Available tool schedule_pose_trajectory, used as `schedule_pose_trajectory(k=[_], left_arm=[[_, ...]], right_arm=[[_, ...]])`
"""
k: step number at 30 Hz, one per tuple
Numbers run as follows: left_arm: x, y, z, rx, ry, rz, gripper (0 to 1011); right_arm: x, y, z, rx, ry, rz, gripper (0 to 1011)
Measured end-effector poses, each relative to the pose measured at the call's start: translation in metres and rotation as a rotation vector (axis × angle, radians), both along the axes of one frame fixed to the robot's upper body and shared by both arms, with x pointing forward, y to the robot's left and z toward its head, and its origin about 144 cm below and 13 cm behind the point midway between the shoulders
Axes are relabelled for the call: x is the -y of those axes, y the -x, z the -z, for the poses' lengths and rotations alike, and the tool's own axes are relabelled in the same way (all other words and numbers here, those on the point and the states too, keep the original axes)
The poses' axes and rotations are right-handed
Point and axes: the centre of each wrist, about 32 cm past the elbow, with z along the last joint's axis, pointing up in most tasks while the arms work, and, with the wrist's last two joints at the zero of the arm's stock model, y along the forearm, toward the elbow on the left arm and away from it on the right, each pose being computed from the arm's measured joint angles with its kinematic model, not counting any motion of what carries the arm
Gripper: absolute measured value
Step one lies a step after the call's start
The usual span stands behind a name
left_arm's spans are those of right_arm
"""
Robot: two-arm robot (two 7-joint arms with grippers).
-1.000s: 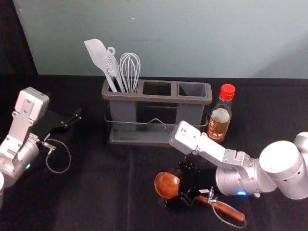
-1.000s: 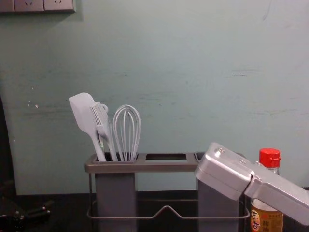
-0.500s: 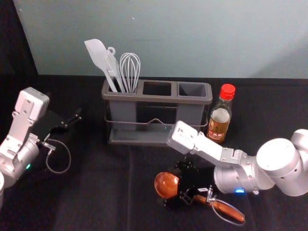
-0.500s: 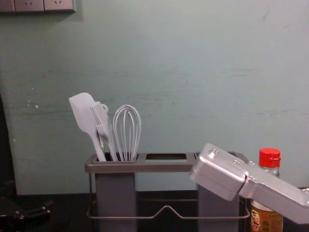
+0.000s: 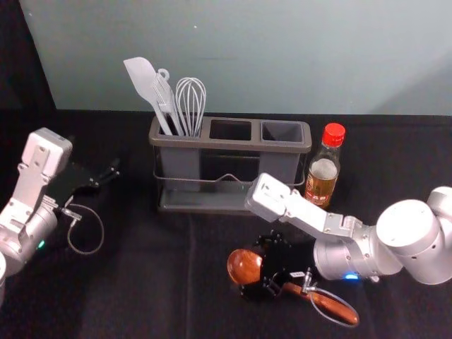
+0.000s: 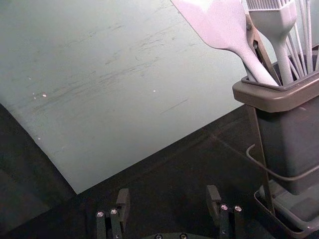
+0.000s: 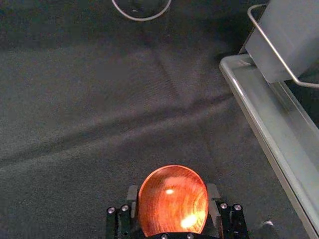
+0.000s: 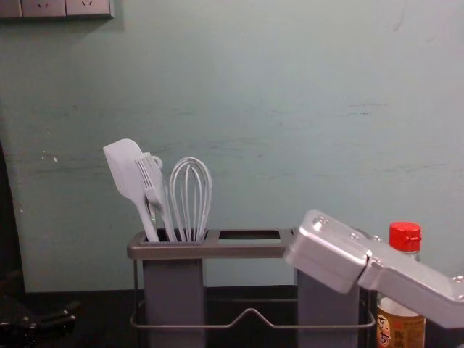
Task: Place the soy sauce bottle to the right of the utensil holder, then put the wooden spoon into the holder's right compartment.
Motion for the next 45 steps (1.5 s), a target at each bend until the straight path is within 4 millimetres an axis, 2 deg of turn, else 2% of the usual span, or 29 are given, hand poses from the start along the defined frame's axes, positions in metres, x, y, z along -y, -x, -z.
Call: schedule_pose_trajectory(k=[6, 10, 13, 20, 31, 45], left_arm=[[0.000, 0.000, 0.000, 0.000, 0.000, 0.000, 1005], [0.000, 0.000, 0.000, 0.000, 0.000, 0.000, 1005], [0.000, 0.000, 0.000, 0.000, 0.000, 0.000, 1005], [0.000, 0.000, 0.000, 0.000, 0.000, 0.000, 1005], [0.000, 0.000, 0.000, 0.000, 0.000, 0.000, 1005], [0.000, 0.000, 0.000, 0.000, 0.000, 0.000, 1005]], right_arm=[[0.007, 0.001, -0.009, 0.021, -0.032, 0.012, 837], [0.019, 0.004, -0.021, 0.078, -0.114, 0.037, 837], [0.035, 0.012, -0.031, 0.161, -0.232, 0.073, 837], [0.057, 0.025, -0.039, 0.272, -0.450, 0.140, 837], [0.070, 0.037, -0.027, 0.500, -0.709, 0.174, 837], [0.067, 0.037, -0.008, 0.698, -0.887, 0.223, 837]])
